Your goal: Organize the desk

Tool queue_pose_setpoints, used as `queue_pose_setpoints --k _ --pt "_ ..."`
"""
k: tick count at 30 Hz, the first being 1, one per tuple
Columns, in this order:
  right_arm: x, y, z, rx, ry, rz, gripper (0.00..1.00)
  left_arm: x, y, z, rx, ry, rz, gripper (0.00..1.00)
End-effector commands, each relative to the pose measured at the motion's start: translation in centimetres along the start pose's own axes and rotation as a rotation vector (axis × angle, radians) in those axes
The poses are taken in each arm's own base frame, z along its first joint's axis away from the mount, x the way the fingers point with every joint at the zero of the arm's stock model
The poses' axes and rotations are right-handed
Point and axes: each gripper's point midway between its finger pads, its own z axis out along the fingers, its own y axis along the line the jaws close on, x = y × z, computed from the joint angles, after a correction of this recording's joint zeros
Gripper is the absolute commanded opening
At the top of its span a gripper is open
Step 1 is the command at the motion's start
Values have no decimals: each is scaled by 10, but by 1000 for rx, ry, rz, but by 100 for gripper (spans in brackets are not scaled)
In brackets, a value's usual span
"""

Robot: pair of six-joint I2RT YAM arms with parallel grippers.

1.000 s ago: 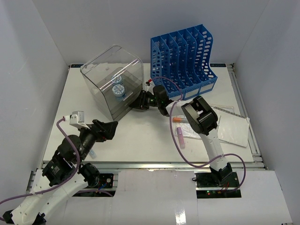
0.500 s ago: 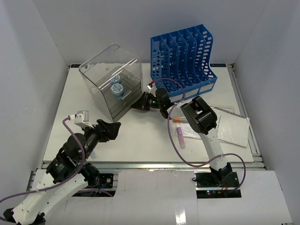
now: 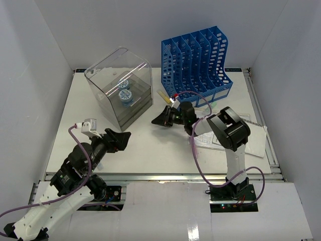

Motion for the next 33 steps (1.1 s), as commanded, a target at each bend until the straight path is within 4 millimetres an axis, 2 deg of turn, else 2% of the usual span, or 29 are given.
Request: queue_pose_setpoints --k 1,3,7,13,21,33 --pt "-25 28 8 -82 -49 -100 45 6 -3 0 24 22 2 97" --pt "-35 32 19 -97 -50 -115 54 5 -4 -1 32 17 2 97" --pt "-45 21 37 -81 -49 -114 64 5 -3 -2 32 19 5 97" --pt "-52 20 61 -94 -38 -119 66 7 -4 3 29 20 -5 97" --pt "-42 9 83 -90 -9 -78 64 3 -8 5 41 6 1 97" --pt "-48 5 105 -122 -29 -22 46 -4 -14 4 58 -4 20 98"
